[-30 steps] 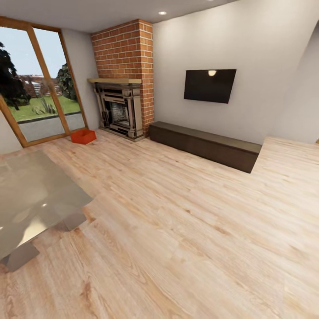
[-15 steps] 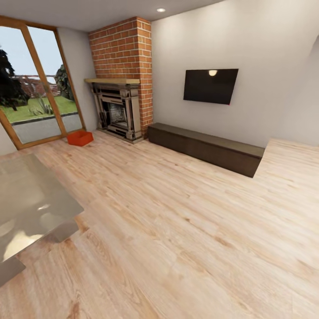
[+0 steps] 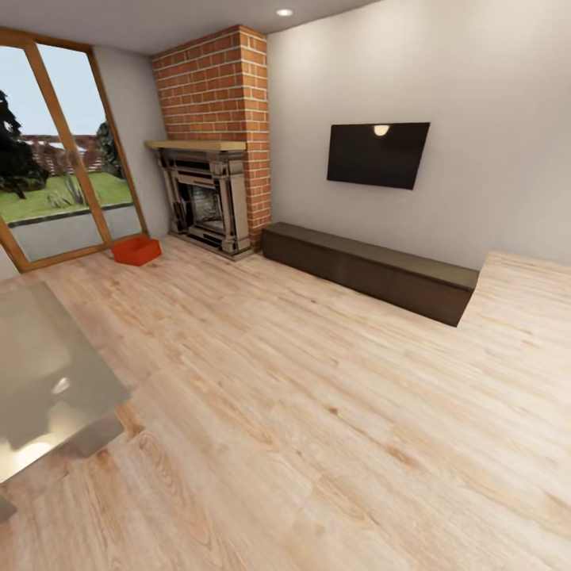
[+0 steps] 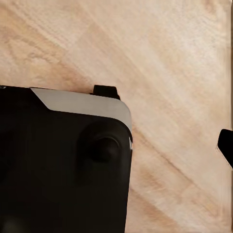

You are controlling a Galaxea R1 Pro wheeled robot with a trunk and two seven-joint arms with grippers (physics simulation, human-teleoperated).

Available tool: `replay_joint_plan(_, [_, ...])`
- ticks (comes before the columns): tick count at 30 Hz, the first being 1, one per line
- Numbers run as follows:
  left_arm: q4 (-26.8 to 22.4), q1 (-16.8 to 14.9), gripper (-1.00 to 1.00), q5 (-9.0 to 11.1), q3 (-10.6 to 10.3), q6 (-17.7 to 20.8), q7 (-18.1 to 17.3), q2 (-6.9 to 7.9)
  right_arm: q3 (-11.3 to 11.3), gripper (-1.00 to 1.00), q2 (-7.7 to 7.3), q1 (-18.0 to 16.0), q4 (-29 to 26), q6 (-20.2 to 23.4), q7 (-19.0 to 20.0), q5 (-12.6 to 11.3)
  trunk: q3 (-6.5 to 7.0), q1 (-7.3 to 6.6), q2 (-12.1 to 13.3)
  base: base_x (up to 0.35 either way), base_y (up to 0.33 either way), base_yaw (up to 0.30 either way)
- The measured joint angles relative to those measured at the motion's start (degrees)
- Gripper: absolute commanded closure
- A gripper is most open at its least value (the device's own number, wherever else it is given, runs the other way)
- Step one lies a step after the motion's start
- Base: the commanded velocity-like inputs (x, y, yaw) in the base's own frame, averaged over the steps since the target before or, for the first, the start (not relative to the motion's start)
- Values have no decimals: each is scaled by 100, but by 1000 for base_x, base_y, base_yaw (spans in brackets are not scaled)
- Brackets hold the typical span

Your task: Move the two storage containers from the living room to the garage. In the garage, place one container on the floor and stack the other container on top of it (either order is fine).

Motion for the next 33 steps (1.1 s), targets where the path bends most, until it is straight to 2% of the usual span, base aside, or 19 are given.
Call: replay_joint_plan(33, [3,1,-100,0,0,-1,-3,-6,0,-100,15,0,0,9,0,-1,0,0,0,322,-94,0])
